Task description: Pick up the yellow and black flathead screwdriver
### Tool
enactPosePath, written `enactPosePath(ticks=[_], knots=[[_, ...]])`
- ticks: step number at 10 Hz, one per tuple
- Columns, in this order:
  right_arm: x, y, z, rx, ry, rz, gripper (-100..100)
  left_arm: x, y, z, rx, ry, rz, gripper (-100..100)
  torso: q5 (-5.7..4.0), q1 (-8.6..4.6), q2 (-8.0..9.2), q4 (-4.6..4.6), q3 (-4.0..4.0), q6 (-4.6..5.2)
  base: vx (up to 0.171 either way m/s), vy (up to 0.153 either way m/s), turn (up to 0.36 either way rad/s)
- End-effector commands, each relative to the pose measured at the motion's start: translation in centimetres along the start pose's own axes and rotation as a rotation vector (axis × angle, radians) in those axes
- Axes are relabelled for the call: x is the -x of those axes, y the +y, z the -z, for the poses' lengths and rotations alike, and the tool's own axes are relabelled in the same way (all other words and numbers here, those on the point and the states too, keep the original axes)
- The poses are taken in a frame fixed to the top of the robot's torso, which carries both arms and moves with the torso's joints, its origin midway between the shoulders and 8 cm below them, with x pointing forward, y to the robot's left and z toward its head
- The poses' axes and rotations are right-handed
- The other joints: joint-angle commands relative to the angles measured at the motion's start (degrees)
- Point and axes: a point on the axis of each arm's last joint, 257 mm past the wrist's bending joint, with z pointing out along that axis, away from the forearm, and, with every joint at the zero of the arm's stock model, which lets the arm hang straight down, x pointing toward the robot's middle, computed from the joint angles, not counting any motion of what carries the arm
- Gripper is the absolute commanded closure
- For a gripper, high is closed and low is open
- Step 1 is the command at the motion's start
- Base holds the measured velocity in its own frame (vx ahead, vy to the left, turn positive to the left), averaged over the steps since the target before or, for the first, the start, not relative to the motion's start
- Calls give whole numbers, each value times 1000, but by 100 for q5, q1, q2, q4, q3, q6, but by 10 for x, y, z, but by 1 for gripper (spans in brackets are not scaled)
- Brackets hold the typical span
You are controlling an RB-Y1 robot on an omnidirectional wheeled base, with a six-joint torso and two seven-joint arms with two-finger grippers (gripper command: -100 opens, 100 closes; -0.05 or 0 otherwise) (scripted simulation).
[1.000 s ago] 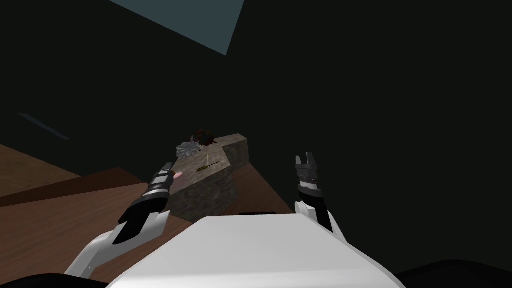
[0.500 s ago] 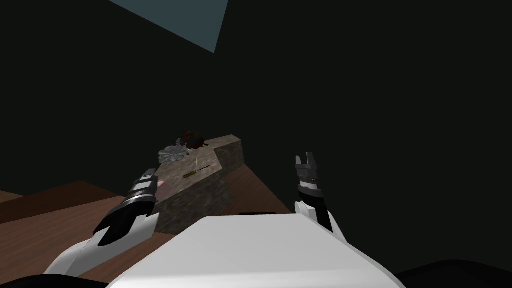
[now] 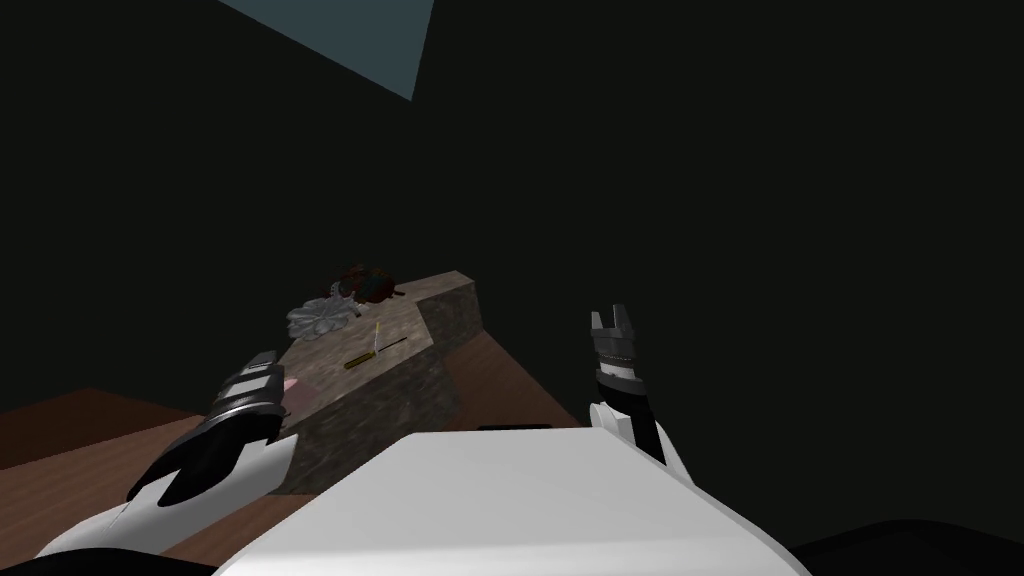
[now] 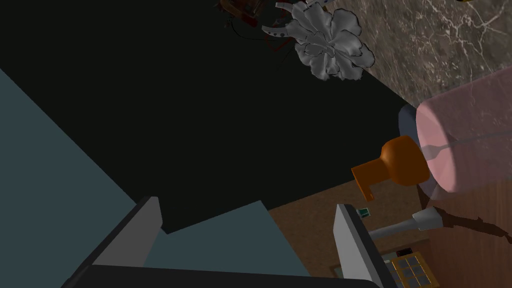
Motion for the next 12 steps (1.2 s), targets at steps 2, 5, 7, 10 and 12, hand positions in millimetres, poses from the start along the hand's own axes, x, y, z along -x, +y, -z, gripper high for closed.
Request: enactPosePath(ticks=[2,5,7,10,12], knots=[[0,0,0,0,0,0,0,34,22,0,82,-79,18,-100,0,1,-5,-1,-3,-3,66,-43,-175],[0,0,0,0,0,0,0,62,43,3,164,-145,34,-100,2,10,-1,-1,-1,-5,55,-21,-116],[0,0,0,0,0,0,0,85,62,8,233,-199,55,-100,2,11,-9,-3,-6,-4,82,-17,-173],[0,0,0,0,0,0,0,108,82,16,306,-257,79,-100,3,15,-2,-1,-2,-6,63,0,-112],[0,0,0,0,0,0,0,109,90,19,338,-264,82,-100,4,18,-11,-3,-7,-5,56,8,-64]])
